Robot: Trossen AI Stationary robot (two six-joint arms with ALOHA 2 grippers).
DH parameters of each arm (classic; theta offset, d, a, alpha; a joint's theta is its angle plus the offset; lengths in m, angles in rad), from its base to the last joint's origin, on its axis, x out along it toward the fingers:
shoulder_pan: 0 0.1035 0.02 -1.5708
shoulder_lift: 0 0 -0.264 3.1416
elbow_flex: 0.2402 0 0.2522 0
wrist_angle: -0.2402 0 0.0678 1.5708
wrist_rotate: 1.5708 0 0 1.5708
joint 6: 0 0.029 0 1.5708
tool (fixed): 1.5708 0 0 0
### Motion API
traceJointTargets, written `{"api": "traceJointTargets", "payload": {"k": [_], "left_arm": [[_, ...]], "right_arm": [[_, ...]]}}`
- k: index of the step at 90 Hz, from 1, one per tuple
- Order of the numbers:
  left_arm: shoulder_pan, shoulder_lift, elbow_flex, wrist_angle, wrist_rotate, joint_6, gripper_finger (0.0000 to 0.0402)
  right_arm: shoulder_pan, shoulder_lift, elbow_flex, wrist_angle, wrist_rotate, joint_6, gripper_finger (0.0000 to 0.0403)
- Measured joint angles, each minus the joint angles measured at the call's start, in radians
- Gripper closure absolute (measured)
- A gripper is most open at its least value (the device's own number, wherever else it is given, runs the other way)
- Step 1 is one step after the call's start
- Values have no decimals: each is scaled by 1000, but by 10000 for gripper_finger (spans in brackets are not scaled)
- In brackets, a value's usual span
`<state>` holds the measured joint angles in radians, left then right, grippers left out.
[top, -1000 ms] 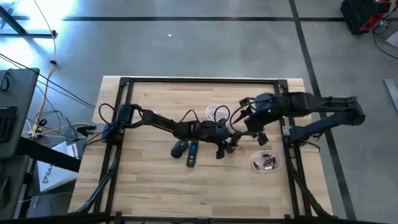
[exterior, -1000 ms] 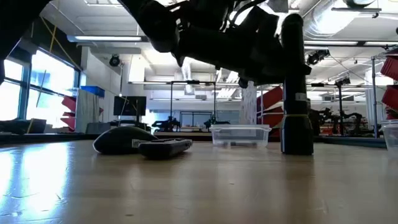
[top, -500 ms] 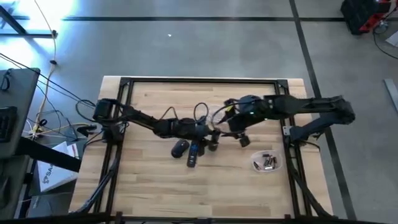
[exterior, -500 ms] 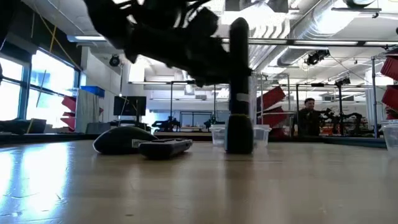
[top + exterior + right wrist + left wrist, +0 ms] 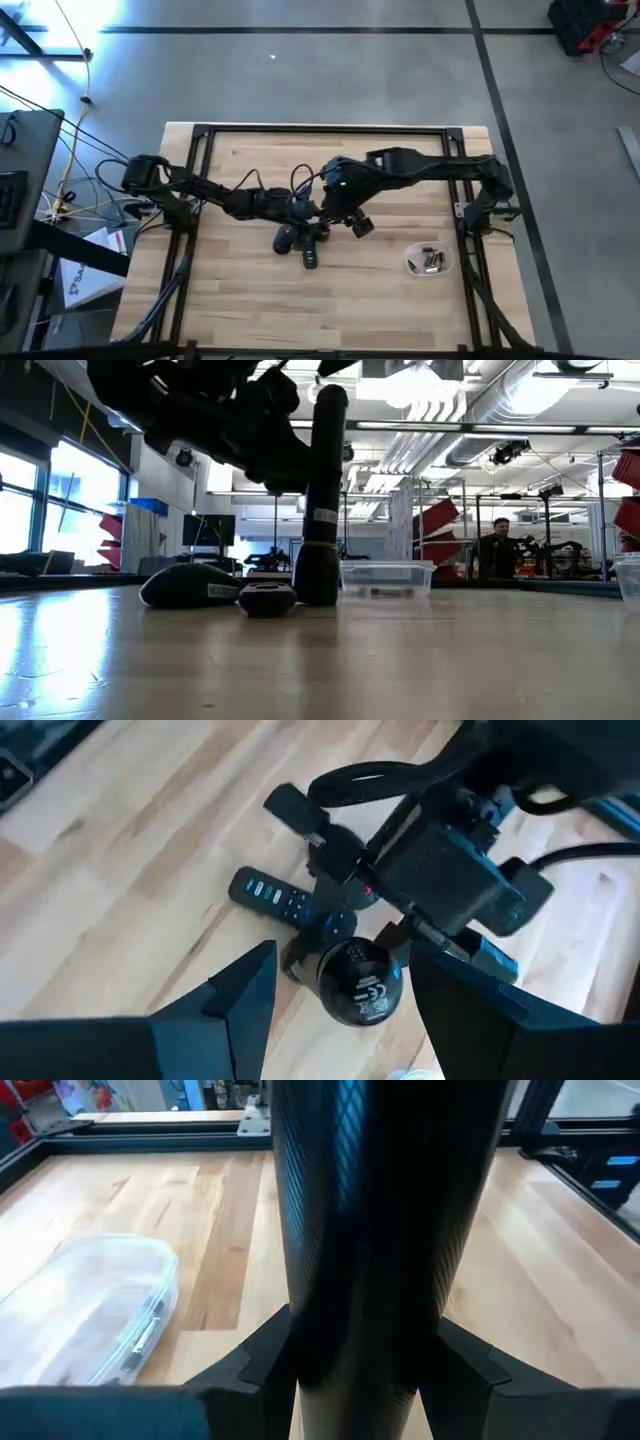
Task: Insert battery
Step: Close the flashlight battery compartment
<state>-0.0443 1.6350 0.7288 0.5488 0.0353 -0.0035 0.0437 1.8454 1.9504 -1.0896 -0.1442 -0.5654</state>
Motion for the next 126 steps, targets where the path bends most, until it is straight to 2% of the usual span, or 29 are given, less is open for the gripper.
{"api": "traceJointTargets", "payload": {"k": [18, 32, 45, 57, 72, 93, 126], "left_arm": [[-29, 5, 2, 1, -5, -2, 268], [-44, 5, 1, 2, -45, 13, 268], [-42, 7, -50, 114, -85, 6, 268], [-27, 7, -65, 144, -121, 13, 268], [-19, 22, -64, 214, -119, 12, 268], [-19, 71, -60, 239, -100, -9, 268], [-19, 73, -60, 241, -98, -2, 268]], "right_arm": [[-22, 14, 33, -29, 41, 9, 206], [-40, 13, 33, -88, 22, 39, 206], [-35, 13, 33, -103, 12, 56, 206], [-30, 13, 33, -97, 1, 62, 206], [-33, 22, 32, -70, 1, 60, 212], [-51, 41, 32, -70, 2, 56, 235], [-52, 51, 32, -63, -30, 61, 266]]}}
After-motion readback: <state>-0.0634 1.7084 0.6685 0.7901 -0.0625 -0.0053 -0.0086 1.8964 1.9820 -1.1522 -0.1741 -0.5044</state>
